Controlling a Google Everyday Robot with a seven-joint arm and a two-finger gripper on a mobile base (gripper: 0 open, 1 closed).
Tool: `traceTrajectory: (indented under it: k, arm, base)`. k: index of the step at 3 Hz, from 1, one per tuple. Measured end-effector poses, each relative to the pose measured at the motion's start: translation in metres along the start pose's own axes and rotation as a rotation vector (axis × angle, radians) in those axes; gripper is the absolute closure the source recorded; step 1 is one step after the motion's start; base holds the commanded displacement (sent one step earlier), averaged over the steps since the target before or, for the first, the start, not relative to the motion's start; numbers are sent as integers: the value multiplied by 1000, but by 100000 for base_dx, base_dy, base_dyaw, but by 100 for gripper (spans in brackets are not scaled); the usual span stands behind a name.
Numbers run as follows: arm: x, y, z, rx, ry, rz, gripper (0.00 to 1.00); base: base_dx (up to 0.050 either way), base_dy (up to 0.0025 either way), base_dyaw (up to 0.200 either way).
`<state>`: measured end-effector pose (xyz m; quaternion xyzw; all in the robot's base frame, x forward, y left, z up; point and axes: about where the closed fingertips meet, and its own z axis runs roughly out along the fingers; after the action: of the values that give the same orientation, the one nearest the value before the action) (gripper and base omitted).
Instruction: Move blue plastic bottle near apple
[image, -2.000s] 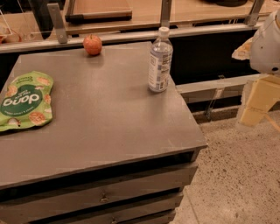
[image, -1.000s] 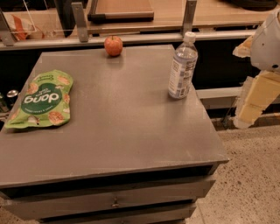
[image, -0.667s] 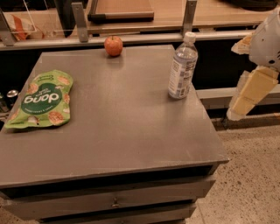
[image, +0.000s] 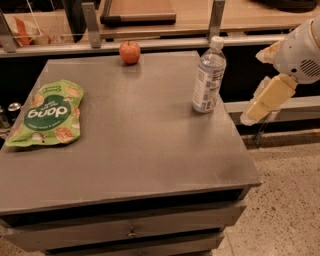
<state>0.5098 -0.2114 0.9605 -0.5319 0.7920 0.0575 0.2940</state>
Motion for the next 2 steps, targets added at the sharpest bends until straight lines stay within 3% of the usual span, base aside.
traceTrajectory:
  k: [2]
  arm:
    - [3,-26,33,29,-148,90,0]
  base:
    - [0,0,0]
